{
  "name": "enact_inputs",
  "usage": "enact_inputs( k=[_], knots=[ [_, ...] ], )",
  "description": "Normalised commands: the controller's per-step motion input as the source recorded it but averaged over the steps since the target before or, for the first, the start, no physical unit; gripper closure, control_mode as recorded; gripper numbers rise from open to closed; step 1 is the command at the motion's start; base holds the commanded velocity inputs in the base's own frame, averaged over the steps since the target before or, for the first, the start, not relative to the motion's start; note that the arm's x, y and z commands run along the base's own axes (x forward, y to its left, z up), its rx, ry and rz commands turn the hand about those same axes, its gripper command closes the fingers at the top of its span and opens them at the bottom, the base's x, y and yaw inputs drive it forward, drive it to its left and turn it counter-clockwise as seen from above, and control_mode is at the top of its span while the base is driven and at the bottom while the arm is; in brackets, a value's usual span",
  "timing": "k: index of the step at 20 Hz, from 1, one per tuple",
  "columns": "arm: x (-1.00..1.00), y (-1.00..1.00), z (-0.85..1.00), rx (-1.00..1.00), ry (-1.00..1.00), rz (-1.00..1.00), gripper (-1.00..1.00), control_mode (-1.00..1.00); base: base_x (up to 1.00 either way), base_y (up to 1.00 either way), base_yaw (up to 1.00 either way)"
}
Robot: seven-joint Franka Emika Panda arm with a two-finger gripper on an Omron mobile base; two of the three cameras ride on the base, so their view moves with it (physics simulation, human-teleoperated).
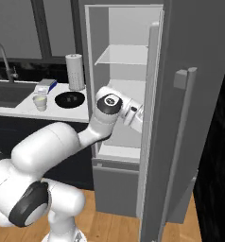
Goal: Grab a lemon wedge from the fridge and one ice cube from the ice bowl, and put them in the glass of lemonade.
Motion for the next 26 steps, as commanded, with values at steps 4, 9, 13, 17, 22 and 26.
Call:
enact_inputs(
  k=[4, 9, 13, 17, 22, 26],
  knots=[
    [0.00, -1.00, -0.02, 0.00, 0.00, -0.05, -1.00, -1.00, 0.00, 0.00, 0.00],
    [-0.04, -0.98, 0.00, 0.01, 0.00, -0.02, -1.00, -1.00, 0.00, 0.00, 0.00],
    [-0.06, -0.61, 0.00, 0.00, 0.00, 0.00, -1.00, -1.00, 0.00, 0.00, 0.00],
    [-0.20, -0.19, 0.12, 0.00, 0.00, 0.00, -1.00, -1.00, 0.00, 0.00, 0.00],
    [-0.34, 0.00, 0.40, 0.00, -0.03, 0.00, -1.00, -1.00, 0.00, 0.00, 0.00],
    [-0.65, 0.02, 0.57, 0.00, -0.06, 0.01, -1.00, -1.00, 0.00, 0.00, 0.00]
  ],
)
